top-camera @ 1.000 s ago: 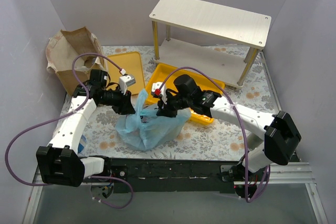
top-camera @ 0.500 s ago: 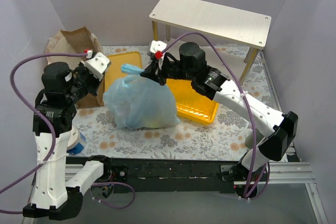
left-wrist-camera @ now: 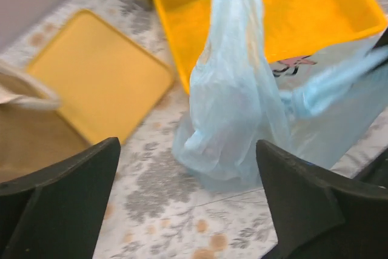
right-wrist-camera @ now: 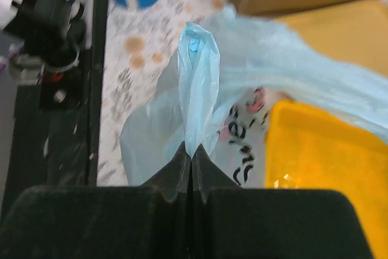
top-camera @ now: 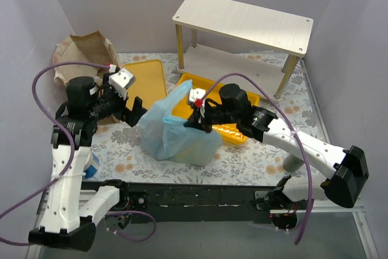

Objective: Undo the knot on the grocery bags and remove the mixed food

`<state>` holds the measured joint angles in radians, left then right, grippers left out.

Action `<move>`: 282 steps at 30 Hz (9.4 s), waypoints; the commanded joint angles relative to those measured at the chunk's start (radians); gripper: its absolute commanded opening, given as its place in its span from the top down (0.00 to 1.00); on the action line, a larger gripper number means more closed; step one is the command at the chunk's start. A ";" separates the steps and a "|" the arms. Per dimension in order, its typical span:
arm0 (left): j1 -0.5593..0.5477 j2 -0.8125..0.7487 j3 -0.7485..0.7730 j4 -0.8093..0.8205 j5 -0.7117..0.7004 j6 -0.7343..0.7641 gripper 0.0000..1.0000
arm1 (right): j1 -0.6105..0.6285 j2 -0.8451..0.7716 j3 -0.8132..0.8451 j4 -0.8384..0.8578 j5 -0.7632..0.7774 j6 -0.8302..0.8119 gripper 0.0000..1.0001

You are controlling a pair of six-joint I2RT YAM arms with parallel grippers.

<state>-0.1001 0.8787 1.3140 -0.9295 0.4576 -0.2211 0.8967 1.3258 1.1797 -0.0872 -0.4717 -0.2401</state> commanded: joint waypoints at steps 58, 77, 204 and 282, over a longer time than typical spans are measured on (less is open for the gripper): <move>0.094 -0.168 0.121 -0.454 -0.068 0.316 1.00 | -0.082 0.110 0.105 0.007 0.160 0.381 0.99; 0.094 0.275 0.485 -0.215 0.223 -0.089 0.12 | -0.139 -0.052 0.224 0.055 0.012 0.055 0.25; -0.343 -0.055 -0.197 -0.451 0.366 0.242 0.31 | 0.361 -0.051 -0.264 0.164 0.412 -0.308 0.89; -0.188 -0.110 -0.377 -0.114 -0.057 0.086 0.07 | 0.163 -0.021 0.310 -0.119 -0.027 -0.409 0.99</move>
<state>-0.2905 0.7753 0.8623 -0.9848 0.3592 -0.0975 1.0649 1.3182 1.3880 -0.2932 -0.4648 -0.6399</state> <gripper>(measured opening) 0.929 0.022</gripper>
